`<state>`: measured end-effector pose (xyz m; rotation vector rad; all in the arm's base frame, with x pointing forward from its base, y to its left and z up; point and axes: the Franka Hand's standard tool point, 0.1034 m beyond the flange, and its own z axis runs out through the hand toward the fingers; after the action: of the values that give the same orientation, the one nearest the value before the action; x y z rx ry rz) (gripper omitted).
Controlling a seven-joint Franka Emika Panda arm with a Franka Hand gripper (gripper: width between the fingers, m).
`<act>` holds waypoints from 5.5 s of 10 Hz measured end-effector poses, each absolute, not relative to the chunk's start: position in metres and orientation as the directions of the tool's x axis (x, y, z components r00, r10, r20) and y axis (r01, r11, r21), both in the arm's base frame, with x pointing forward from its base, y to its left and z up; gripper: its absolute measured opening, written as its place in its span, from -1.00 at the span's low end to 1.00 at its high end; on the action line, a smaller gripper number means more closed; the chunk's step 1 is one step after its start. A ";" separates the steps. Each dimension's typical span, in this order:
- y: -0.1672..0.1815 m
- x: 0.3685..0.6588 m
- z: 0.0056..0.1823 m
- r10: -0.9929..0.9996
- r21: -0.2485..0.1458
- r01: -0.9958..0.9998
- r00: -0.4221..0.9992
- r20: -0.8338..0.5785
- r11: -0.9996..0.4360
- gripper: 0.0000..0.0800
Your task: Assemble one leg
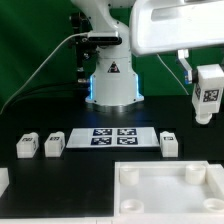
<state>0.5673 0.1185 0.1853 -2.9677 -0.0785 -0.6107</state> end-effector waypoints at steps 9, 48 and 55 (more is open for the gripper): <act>0.116 0.628 0.149 -0.016 -0.127 0.066 0.829 0.558 -0.990 -0.27; 0.117 0.621 0.084 -0.105 -0.072 -0.077 0.820 0.563 -0.994 0.62; 0.117 0.625 0.094 -0.130 -0.106 -0.090 0.875 0.466 -0.990 0.62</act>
Offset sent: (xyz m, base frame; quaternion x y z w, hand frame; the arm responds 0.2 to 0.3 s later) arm 0.0000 0.0000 0.0000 0.0000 0.0000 0.0000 1.0000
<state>0.6254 0.1173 0.0940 -2.9633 0.1740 -0.7448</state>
